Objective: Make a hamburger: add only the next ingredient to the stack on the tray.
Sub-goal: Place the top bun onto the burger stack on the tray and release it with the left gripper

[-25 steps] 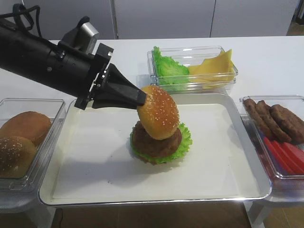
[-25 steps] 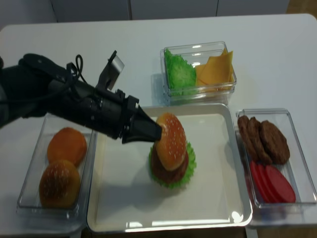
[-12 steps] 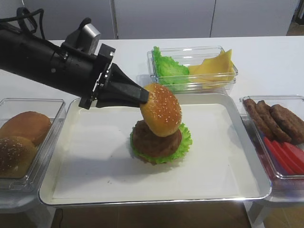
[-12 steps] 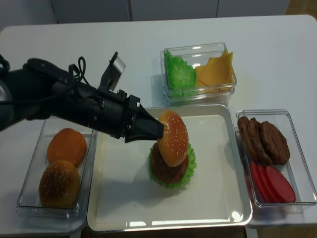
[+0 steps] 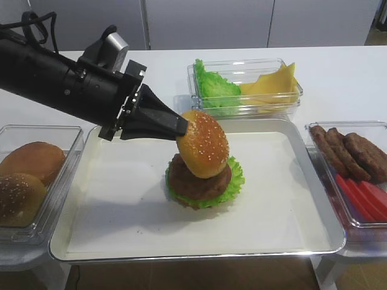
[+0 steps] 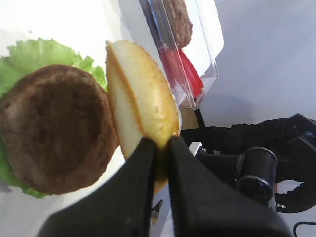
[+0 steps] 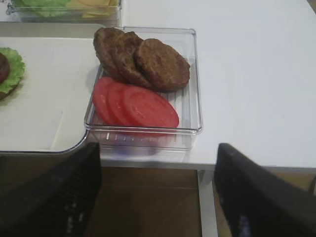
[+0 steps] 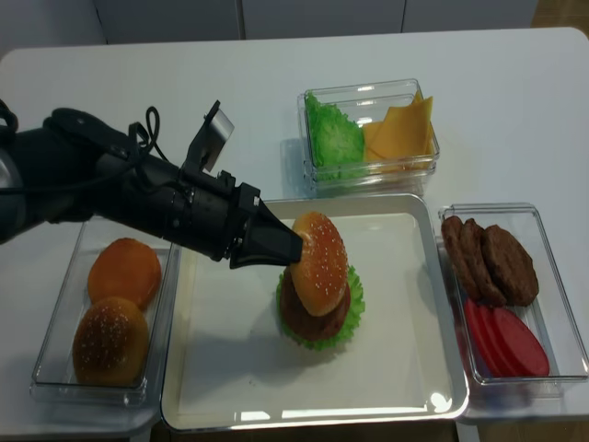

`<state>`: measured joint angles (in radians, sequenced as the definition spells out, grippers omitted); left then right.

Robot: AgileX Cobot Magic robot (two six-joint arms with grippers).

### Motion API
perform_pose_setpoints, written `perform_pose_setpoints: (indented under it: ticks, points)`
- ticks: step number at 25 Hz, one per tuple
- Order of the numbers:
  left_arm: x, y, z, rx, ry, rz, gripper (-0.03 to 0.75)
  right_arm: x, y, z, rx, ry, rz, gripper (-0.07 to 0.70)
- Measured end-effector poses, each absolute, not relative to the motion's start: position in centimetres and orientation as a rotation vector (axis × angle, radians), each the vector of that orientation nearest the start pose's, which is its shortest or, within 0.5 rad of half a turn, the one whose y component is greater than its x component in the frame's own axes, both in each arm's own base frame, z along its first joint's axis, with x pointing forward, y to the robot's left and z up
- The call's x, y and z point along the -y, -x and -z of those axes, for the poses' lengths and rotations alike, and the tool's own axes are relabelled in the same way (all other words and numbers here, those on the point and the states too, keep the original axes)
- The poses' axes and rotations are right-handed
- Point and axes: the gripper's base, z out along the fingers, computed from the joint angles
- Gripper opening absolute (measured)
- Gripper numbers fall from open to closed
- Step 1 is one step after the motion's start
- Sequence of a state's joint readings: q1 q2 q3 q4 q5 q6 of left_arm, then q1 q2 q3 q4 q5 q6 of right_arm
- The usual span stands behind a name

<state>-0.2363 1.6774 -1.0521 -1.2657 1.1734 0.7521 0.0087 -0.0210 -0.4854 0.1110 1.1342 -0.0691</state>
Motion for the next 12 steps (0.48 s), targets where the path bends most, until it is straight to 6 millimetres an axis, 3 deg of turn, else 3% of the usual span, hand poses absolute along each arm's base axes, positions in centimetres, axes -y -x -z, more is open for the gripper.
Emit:
perform_pose_setpoints:
  ticks: [12]
  points:
    - [15.29,-29.0,-24.07,-2.508,-0.402,1.603,0.043,-0.91,1.0,-26.77,-2.106,0.09,-0.099,0.545]
